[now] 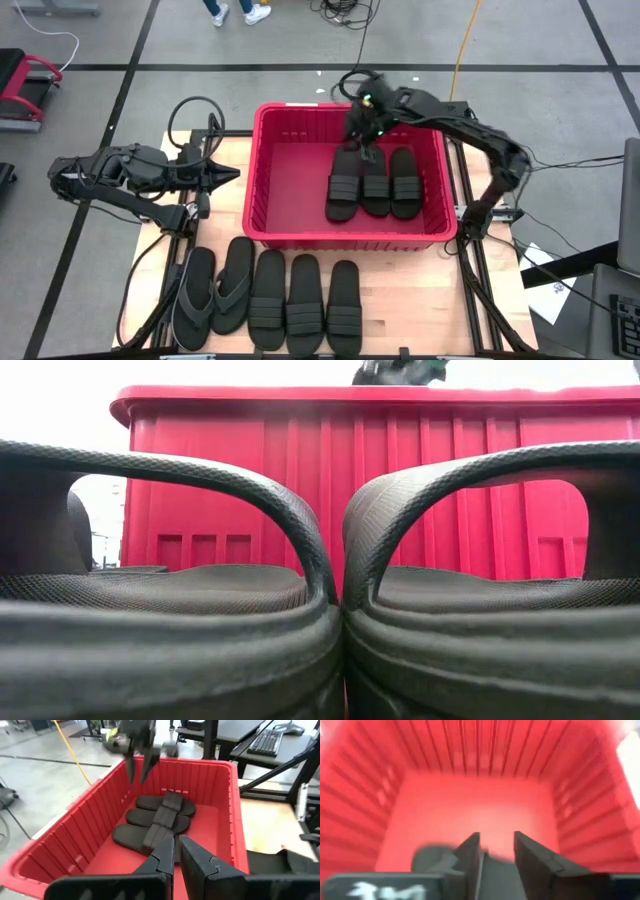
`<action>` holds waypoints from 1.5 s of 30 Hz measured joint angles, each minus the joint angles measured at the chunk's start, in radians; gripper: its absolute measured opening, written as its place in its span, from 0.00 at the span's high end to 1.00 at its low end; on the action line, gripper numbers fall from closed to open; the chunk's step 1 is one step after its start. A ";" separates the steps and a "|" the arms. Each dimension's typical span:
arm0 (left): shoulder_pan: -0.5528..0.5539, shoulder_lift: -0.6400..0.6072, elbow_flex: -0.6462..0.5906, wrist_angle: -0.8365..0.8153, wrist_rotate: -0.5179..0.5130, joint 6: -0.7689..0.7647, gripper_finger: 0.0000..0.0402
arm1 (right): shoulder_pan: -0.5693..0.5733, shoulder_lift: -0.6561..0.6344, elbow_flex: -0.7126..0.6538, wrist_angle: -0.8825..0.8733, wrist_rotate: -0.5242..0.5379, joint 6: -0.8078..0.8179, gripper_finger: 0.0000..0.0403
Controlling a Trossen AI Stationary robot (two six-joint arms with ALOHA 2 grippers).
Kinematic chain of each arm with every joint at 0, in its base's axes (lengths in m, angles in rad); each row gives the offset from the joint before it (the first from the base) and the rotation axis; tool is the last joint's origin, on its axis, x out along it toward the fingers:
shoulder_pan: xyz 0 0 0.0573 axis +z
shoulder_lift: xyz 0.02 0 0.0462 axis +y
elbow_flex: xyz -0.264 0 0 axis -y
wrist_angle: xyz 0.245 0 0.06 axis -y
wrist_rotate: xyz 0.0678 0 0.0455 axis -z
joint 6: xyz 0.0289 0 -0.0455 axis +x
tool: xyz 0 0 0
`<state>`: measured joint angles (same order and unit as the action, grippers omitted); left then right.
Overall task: Pick and place slides into bin
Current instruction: Put the black slide into the red container
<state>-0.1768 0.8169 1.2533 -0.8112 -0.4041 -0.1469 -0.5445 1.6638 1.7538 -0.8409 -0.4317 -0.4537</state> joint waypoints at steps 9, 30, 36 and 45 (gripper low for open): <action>0.000 0.000 0.000 0.002 -0.050 0.122 0.94 | 0.114 -0.216 0.000 0.348 -0.146 0.317 0.98; -0.003 -0.060 0.000 0.007 0.233 0.126 0.94 | 0.550 -0.486 -0.533 0.927 0.040 0.700 1.00; -0.003 -0.096 0.000 0.009 0.362 0.119 0.94 | 0.636 -0.559 -0.812 1.270 0.294 0.842 1.00; -0.003 -0.025 0.000 0.059 0.407 0.075 0.94 | 0.684 -0.666 -0.938 1.327 0.405 0.844 1.00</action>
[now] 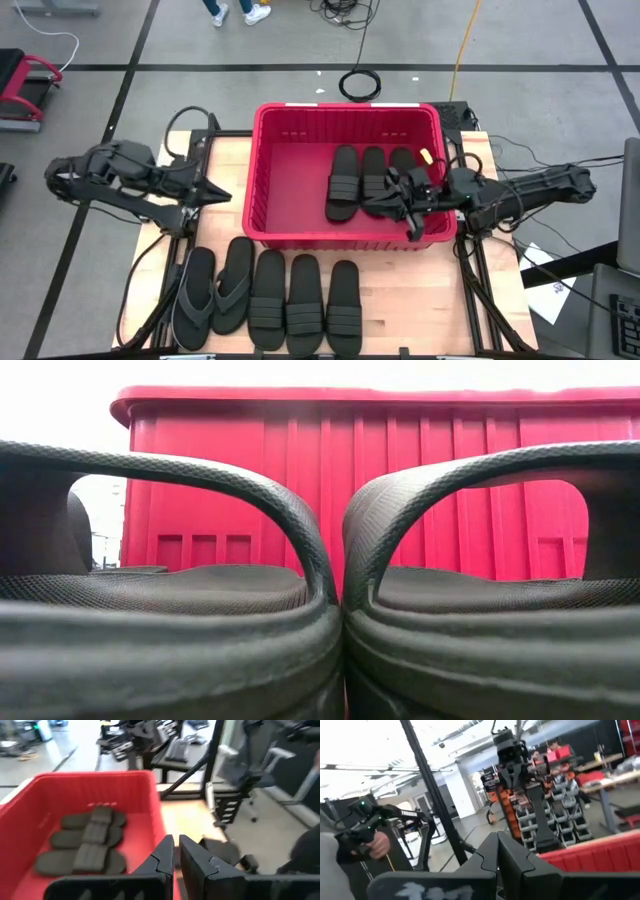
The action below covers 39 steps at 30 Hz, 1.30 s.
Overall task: Pick and place slides into bin
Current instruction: Put the black slide into the red container
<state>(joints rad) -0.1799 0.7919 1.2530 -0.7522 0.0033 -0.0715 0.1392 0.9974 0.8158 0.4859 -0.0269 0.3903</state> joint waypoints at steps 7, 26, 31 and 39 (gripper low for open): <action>0.000 0.057 0.000 0.316 0.070 -0.040 0.94 | 0.010 -0.069 0.000 -0.027 -0.178 -0.049 1.00; -0.016 0.171 0.000 0.668 -0.058 -0.138 1.00 | 0.326 -0.160 0.010 -0.531 -0.284 -0.062 1.00; -0.017 0.201 0.000 0.665 -0.057 -0.197 0.98 | 0.396 -0.092 0.103 -0.681 -0.078 -0.074 1.00; -0.016 0.190 0.000 0.641 -0.057 -0.176 0.97 | 0.440 0.160 0.291 -0.685 -0.018 -0.066 1.00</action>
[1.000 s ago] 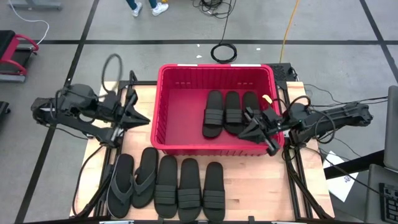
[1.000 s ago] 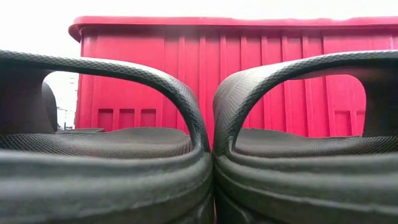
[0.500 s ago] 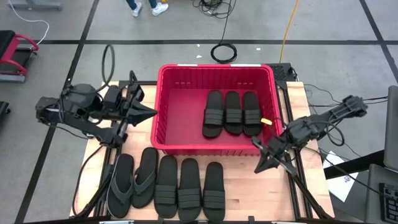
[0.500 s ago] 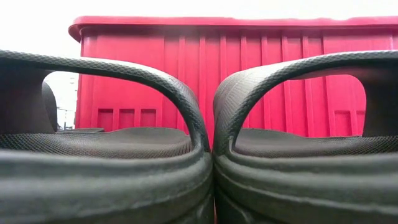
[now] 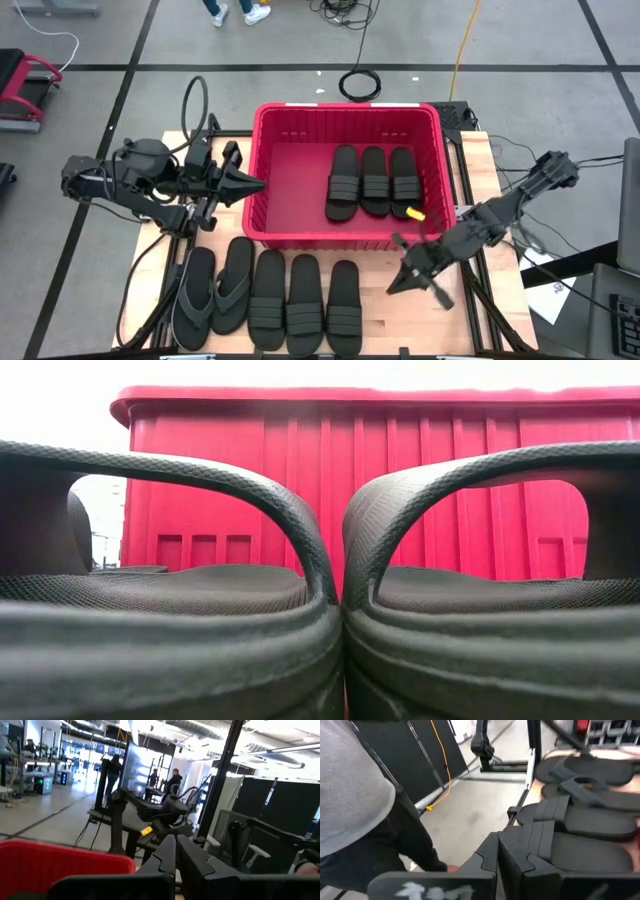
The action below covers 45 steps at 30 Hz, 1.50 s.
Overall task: Pick and place slides into bin
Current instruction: Put the black slide into the red container
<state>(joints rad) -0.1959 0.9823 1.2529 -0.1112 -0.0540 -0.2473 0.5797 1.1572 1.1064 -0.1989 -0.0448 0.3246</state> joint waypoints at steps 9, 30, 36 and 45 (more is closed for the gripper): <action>0.000 -0.028 0.000 -0.184 0.000 -0.117 0.97 | -0.015 0.191 0.067 0.000 -0.037 0.161 0.95; 0.000 -0.026 0.000 -0.208 -0.071 -0.129 0.95 | -0.010 0.448 0.067 0.076 -0.034 0.343 0.54; 0.000 -0.026 0.000 -0.209 -0.074 -0.127 0.95 | -0.005 0.536 0.067 0.076 -0.031 0.365 0.54; 0.000 -0.026 0.000 -0.217 -0.075 -0.128 0.95 | -0.011 0.614 0.067 0.068 0.095 0.467 0.54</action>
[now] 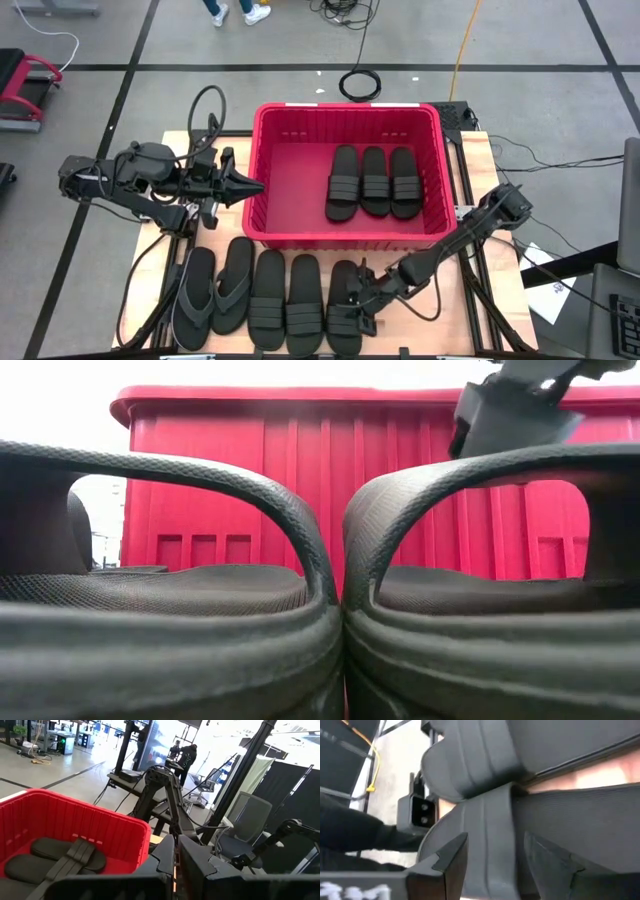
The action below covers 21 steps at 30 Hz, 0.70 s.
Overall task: Pick and place slides into bin
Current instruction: Put the black slide into the red container
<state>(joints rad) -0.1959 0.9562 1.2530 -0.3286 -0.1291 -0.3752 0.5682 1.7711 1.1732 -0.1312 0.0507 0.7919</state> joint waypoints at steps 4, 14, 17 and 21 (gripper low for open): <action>0.000 0.000 0.000 -0.017 0.000 0.003 0.95 | -0.023 -0.024 0.001 -0.033 -0.001 -0.008 0.54; 0.000 0.000 0.000 -0.021 -0.001 -0.017 0.95 | -0.056 -0.005 -0.009 -0.076 -0.231 -0.091 0.54; 0.000 0.000 0.000 -0.020 -0.001 -0.018 0.95 | -0.061 -0.005 -0.039 -0.064 -0.214 -0.074 0.54; 0.000 0.000 0.000 -0.020 -0.001 -0.018 0.95 | -0.065 -0.008 -0.093 0.002 -0.212 -0.033 0.53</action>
<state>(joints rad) -0.1959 0.9562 1.2530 -0.3485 -0.1299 -0.3927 0.5030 1.7632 1.0803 -0.1296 -0.1614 0.7592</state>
